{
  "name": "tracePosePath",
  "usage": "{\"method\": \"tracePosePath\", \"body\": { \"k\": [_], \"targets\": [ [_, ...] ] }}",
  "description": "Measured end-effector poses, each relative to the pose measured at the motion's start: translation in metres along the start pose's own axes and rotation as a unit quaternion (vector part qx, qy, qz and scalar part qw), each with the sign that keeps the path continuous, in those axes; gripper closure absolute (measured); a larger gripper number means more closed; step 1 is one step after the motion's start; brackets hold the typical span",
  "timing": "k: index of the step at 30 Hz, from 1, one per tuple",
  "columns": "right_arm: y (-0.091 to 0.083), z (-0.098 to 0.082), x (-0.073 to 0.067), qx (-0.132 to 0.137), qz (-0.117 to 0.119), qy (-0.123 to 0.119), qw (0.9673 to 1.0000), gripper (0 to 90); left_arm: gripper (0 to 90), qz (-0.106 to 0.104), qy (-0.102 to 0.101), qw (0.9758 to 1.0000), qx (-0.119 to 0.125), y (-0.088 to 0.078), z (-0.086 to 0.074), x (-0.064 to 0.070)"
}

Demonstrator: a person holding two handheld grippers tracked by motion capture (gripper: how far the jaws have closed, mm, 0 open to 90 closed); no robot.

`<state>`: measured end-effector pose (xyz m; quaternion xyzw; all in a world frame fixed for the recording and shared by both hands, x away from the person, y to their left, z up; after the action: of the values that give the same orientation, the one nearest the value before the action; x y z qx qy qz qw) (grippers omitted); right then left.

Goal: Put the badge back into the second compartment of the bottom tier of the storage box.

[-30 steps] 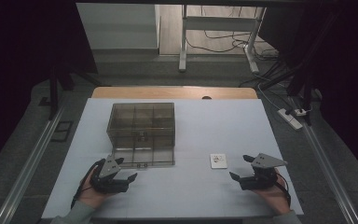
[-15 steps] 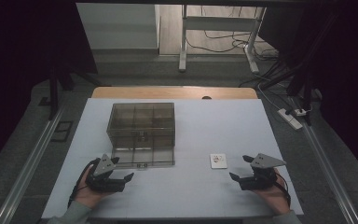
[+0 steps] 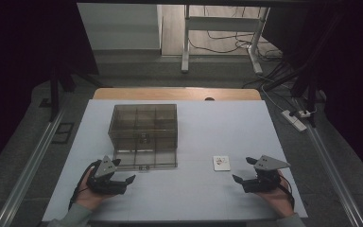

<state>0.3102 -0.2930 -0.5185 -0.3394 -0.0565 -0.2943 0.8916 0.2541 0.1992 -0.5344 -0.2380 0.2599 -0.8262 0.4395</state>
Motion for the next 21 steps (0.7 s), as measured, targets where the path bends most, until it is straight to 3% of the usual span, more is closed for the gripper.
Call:
{"method": "tracePosePath", "body": {
  "k": [7,21],
  "targets": [
    [0.001,0.006,0.002,0.01,-0.001,0.007,0.9999,13.7,18.6,-0.002,0.0,1.0,0.0,0.001,0.0,-0.001],
    [0.003,0.02,0.007,0.005,0.02,-0.006,0.9998,13.7,18.5,-0.002,0.002,1.0,-0.002,0.001,0.001,0.0]
  ]
}}
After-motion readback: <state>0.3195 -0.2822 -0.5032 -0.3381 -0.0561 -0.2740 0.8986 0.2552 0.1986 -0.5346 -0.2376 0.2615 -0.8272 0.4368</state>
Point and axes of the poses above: each handheld gripper's, and its own axes: y roughly forward along the jaws, z roughly out of its top, x roughly to its right, the point moved 2 cm from there along y, roughly forward along the jaws, and after that the axes turned 15 degrees about -y, right-handed, at the moved point
